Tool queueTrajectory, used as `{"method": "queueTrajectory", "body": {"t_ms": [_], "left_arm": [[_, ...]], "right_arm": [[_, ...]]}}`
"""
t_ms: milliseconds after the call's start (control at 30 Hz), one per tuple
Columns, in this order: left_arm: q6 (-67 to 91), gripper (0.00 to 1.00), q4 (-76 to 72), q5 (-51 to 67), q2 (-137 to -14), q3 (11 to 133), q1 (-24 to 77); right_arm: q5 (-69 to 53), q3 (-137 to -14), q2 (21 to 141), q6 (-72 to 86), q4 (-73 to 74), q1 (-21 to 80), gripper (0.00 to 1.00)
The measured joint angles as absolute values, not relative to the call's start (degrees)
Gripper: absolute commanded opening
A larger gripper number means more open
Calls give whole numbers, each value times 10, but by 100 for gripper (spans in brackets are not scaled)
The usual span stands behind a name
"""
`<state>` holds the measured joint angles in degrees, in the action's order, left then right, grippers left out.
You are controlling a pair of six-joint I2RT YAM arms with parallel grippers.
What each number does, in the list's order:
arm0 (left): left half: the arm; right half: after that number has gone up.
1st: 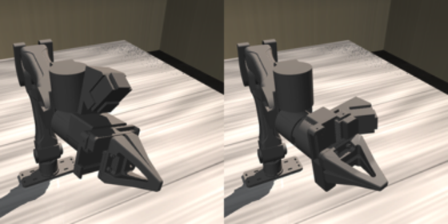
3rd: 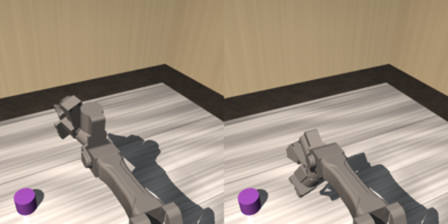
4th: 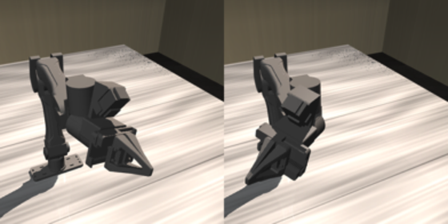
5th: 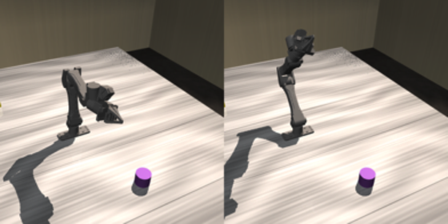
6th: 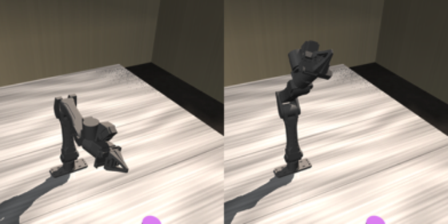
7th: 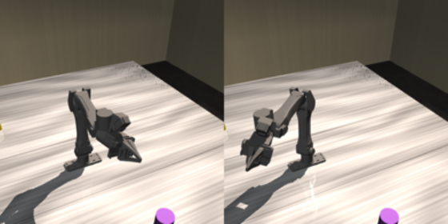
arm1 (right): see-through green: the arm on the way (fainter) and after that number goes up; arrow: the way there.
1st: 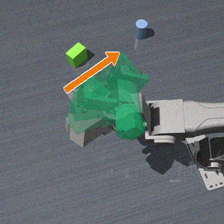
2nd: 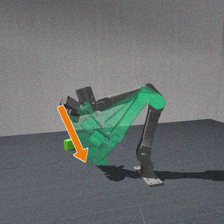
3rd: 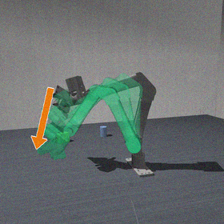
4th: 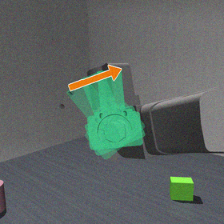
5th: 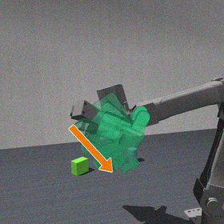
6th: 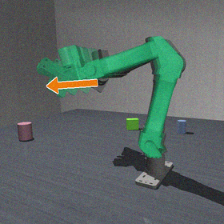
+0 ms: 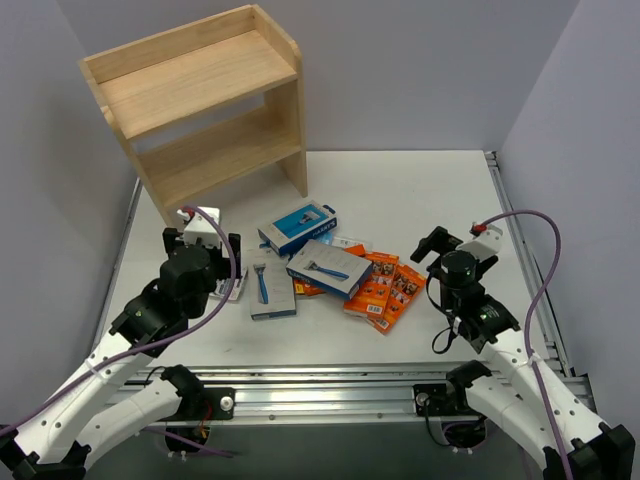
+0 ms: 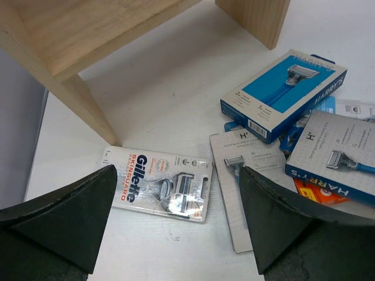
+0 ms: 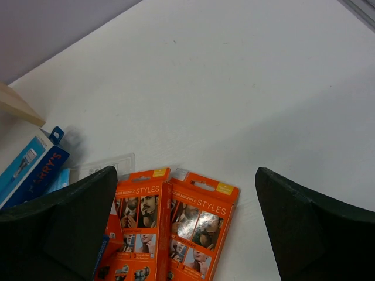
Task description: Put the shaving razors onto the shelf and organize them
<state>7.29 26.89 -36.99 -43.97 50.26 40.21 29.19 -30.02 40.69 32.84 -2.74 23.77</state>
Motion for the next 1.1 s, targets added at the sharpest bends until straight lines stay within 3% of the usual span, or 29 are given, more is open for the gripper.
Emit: {"method": "queueTrajectory", "body": {"t_ms": [267,533,867,967,1100], "left_arm": [[73,94,273,-376,-429,505,399],[75,94,281,-386,-417,506,398],[79,94,281,-403,-390,506,396],[80,94,281,-410,-384,506,396],[81,94,281,-418,-367,506,396]], "right_arm": [[290,-306,456,338,-9,238,100],[241,-296,427,304,-22,238,100],[10,-227,434,297,-133,244,100],[-41,-227,471,308,-173,284,100],[-32,-255,508,307,-189,416,100]]}}
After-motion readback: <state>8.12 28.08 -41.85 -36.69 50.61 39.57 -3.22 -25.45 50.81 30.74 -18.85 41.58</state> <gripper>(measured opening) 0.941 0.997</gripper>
